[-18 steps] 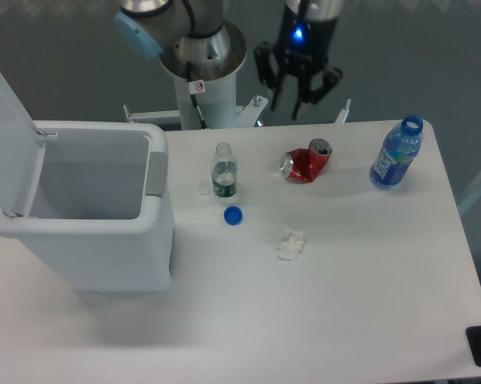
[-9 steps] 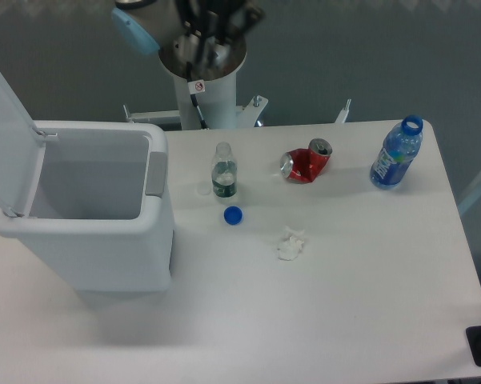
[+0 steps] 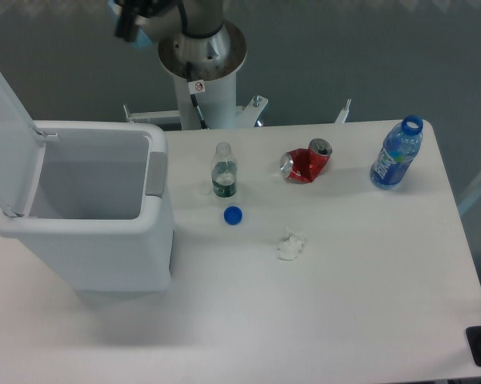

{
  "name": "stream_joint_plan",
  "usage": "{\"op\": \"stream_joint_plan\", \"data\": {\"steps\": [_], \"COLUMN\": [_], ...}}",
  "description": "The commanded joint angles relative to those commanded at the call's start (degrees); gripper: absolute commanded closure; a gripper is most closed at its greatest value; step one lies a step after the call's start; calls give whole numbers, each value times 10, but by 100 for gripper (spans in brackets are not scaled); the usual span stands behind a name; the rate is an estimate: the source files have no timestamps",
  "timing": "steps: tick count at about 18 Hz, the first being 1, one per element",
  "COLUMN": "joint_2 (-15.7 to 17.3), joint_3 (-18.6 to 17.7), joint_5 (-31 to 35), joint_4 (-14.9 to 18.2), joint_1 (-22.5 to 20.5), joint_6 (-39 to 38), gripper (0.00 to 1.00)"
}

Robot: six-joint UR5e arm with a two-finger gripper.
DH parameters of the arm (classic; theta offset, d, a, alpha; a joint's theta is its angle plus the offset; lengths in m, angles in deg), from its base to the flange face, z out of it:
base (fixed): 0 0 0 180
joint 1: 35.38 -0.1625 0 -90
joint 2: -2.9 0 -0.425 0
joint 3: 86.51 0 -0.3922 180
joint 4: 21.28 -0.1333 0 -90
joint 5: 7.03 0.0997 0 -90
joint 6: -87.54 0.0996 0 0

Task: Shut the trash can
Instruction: 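Move the gripper over behind the raised trash can lid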

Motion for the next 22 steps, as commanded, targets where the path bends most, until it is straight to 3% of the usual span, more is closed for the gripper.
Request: {"op": "stream_joint_plan", "data": {"steps": [2, 4, 10, 16, 22], "joint_2": [-8, -18, -56, -106, -124], "joint_3": [0, 4, 39, 83, 98], "joint_5": [-12, -13, -13, -11, -6], "joint_4": [-26, -41, -74, -80, -82], "joint_1": [19, 43, 85, 133, 164], "joint_6": [0, 0, -2, -2, -4], "gripper": [78, 87, 95, 96, 96]}}
